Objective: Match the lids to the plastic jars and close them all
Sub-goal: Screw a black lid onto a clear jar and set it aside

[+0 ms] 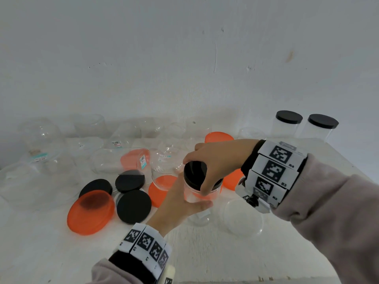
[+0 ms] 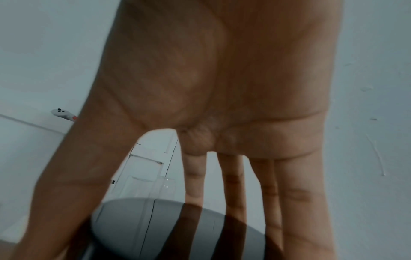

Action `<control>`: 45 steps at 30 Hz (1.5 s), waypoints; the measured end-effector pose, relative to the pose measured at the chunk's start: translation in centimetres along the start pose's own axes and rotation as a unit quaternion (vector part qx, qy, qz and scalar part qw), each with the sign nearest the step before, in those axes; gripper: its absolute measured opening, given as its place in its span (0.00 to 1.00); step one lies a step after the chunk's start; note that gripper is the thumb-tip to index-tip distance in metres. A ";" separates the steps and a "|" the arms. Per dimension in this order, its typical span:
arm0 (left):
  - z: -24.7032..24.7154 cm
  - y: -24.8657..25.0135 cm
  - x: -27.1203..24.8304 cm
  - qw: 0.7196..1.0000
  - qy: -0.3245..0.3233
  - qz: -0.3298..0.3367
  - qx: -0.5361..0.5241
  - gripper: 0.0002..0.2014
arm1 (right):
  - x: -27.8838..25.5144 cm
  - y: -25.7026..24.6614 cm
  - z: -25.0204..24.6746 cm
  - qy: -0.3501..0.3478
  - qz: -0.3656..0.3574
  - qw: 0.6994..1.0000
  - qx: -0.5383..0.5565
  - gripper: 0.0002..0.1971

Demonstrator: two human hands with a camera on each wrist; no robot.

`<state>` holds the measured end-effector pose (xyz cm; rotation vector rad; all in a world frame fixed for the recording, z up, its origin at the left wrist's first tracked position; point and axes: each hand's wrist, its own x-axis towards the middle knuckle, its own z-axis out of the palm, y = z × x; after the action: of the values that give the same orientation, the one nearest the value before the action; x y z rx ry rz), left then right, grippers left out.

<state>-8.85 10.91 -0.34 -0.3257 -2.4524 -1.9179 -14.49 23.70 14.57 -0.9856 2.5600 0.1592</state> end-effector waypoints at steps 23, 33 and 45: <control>-0.1 -0.1 0.1 1.000 -0.002 0.017 0.001 0.40 | 0.5 -0.1 -0.2 -0.006 0.014 1.000 0.003 0.41; 0.0 0.0 -0.1 1.000 -0.006 0.012 -0.008 0.39 | 0.4 -0.1 0.6 0.045 0.028 0.998 0.035 0.34; 0.1 0.0 0.0 1.000 0.016 -0.001 0.014 0.42 | 0.2 -0.4 1.9 0.123 0.013 0.992 0.019 0.28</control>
<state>-8.87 10.99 -0.39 -0.2879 -2.4580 -1.8727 -13.75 23.74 12.78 -1.0128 2.7872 -0.0057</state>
